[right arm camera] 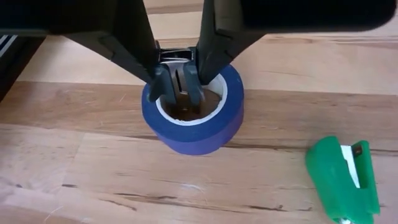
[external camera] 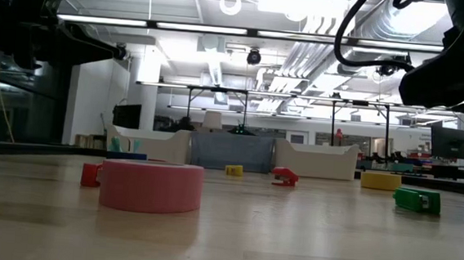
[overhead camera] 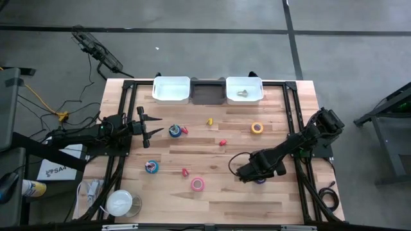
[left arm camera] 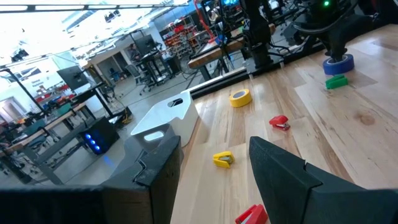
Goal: Pick and place Stapler, Stapler remover, tape
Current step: Put the black staple remover into the right white bin
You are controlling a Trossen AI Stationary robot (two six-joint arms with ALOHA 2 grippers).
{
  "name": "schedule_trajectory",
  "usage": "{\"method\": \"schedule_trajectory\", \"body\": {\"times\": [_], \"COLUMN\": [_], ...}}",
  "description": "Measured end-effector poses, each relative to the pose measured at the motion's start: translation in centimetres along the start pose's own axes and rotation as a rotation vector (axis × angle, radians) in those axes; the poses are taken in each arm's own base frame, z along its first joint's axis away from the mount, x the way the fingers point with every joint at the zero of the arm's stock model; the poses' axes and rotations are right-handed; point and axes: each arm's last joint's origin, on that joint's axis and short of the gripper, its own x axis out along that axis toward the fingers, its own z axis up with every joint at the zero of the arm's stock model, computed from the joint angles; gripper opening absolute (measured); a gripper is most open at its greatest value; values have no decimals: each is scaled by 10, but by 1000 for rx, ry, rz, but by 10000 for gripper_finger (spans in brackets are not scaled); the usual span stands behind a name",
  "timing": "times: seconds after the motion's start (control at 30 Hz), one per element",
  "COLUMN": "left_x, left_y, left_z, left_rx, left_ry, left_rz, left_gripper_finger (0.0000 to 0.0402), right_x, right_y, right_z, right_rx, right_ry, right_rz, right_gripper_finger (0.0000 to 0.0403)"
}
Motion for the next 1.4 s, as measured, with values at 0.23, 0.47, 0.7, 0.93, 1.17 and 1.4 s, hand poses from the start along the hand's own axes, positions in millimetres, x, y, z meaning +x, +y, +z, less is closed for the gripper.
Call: {"method": "schedule_trajectory", "body": {"times": [0.23, 0.47, 0.7, 0.93, 1.17, 1.4], "left_x": [0, 0, 0, 0, 0, 0], "left_y": [0, 0, 0, 0, 0, 0], "left_z": [0, 0, 0, 0, 0, 0], "left_rx": [0, 0, 0, 0, 0, 0], "left_ry": [0, 0, 0, 0, 0, 0], "left_rz": [0, 0, 0, 0, 0, 0], "left_gripper_finger": [186, 186, 186, 186, 186, 186], "right_x": [-4, -21, -44, -64, -79, -93], "right_y": [-2, -11, -26, -39, -36, -31], "right_z": [0, 1, 4, 24, 65, 117], "right_rx": [-11, -15, 0, 18, 6, -68], "right_ry": [7, -32, -131, -340, -599, -823], "right_rz": [12, 74, 174, 244, 259, 182], "right_gripper_finger": [80, 85, 84, 84, 84, 84]}}
